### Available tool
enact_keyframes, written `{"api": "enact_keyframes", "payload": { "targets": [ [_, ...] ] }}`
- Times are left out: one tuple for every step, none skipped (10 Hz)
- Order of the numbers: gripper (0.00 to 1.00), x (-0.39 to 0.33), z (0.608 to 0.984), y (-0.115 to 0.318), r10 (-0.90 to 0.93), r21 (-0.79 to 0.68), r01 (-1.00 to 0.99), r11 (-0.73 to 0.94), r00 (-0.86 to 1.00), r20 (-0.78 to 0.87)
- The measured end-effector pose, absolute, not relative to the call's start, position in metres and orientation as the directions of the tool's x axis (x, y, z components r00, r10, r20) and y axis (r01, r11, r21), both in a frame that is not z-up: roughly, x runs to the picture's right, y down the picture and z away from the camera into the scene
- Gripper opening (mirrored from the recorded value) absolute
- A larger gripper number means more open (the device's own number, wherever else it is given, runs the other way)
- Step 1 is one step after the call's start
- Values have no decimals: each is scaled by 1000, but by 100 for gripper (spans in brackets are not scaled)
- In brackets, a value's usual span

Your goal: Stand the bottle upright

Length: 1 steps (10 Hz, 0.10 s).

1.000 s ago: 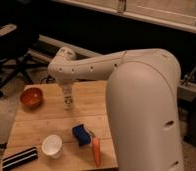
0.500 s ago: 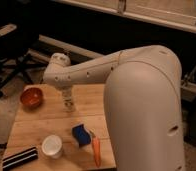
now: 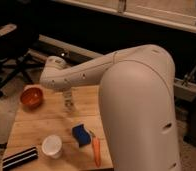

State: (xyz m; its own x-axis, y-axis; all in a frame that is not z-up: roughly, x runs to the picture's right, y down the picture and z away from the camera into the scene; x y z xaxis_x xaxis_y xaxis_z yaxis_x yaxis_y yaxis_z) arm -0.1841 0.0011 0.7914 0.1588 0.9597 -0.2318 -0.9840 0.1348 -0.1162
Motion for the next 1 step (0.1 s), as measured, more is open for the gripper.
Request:
{"api": "enact_keyframes", "payload": {
  "targets": [
    [80,-186,791,4,957,-132,-983,130,159,-242]
  ]
}}
